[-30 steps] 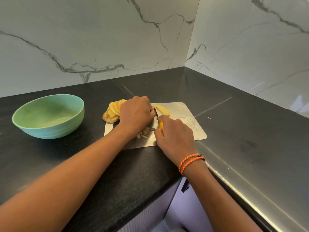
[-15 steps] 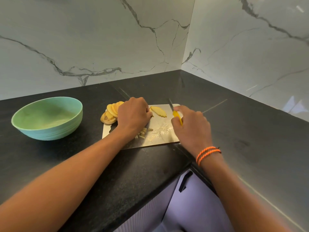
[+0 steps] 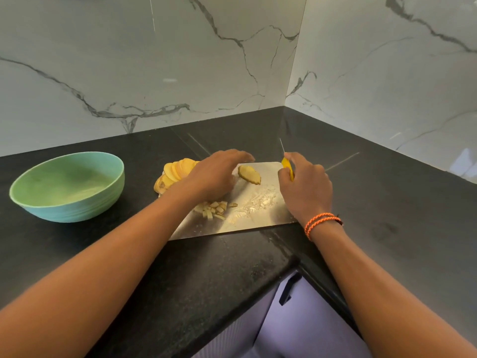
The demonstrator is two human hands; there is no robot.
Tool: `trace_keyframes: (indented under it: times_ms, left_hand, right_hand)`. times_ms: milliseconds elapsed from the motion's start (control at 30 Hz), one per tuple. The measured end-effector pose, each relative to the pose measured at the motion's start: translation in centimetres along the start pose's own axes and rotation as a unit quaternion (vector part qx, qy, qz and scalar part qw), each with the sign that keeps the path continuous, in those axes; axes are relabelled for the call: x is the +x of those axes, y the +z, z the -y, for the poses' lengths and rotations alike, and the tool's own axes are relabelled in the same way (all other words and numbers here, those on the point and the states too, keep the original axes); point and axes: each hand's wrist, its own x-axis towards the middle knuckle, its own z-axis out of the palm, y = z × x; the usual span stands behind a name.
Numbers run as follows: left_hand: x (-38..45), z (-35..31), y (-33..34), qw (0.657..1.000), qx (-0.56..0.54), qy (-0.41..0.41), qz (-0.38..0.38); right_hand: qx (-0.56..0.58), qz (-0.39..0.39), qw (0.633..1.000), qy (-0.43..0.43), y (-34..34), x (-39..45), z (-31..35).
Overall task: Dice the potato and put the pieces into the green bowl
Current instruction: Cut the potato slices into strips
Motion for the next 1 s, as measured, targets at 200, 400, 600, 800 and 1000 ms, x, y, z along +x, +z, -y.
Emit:
trace_keyframes:
  times_ms: [200,400,600,800,1000]
  left_hand:
    - [2.4,-0.1,-1.0,0.993,0.035,0.056,0.096]
    - [2.1,0.6,-1.6,0.993,0.091,0.051,0.054]
    - [0.4,0.3,0.3,0.996,0.079,-0.007,-0.039]
    - [0.7,0.5,0.1,0.997,0.062,-0.046,-0.019]
    - [1.5,1.7,-1.7,0.995,-0.012,-0.091,0.051]
  right_hand:
    - [0.005,0.001,1.000,0.016,-0.2,0.3,-0.1]
    - [0.006,0.064,0.998,0.003,-0.2,-0.1,0.3]
    - [-0.038,0.134,0.990,-0.036,-0.9,-1.2,0.9]
    - [-0.070,0.145,0.985,-0.066,-1.2,-1.8,1.4]
    - [-0.101,0.168,0.979,-0.062,-1.7,-2.2,1.9]
